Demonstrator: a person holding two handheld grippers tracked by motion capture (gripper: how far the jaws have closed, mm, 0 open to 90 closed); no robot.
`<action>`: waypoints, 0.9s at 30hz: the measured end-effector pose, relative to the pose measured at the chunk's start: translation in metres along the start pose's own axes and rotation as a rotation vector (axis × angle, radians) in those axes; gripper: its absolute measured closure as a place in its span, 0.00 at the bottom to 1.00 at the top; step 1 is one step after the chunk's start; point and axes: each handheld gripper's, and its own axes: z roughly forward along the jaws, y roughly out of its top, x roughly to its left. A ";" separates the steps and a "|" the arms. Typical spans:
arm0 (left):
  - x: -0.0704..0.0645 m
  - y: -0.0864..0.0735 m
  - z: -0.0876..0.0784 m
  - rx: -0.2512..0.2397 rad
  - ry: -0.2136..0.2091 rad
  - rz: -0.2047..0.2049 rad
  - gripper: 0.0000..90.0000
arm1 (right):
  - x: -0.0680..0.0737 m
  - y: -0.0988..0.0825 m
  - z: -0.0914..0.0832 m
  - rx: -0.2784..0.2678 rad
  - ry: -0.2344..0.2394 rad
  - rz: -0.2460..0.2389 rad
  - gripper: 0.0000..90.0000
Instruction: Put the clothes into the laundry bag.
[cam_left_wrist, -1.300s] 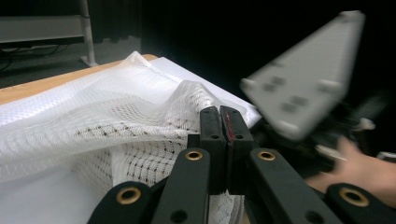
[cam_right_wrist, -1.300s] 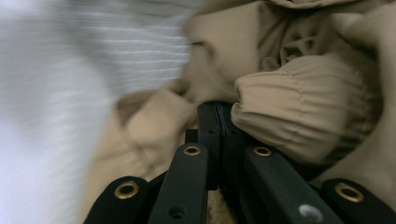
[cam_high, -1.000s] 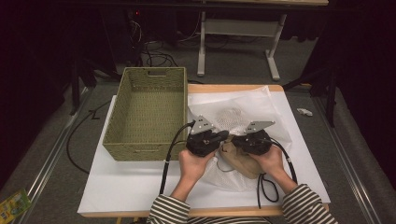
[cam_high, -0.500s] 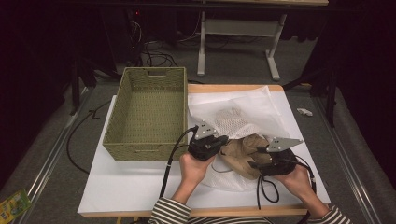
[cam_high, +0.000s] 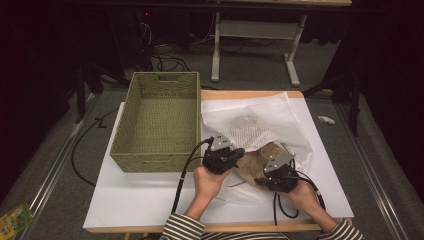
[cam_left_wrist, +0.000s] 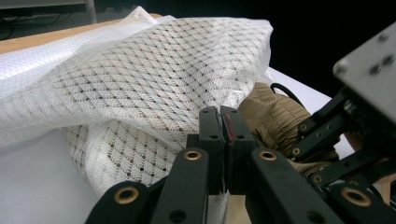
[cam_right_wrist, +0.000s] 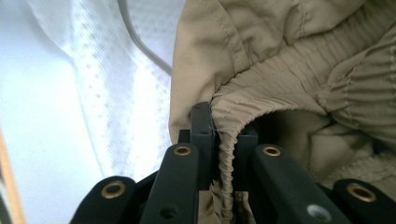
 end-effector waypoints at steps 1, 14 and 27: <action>0.000 0.000 0.000 0.000 -0.003 -0.001 0.98 | -0.001 0.001 -0.003 -0.017 0.006 0.002 0.94; -0.007 0.004 -0.003 -0.018 -0.005 0.011 0.98 | -0.001 0.030 -0.025 -0.148 -0.046 0.003 0.94; -0.008 0.006 -0.008 -0.029 -0.019 0.024 0.98 | -0.044 0.047 0.025 -0.101 -0.234 0.045 0.94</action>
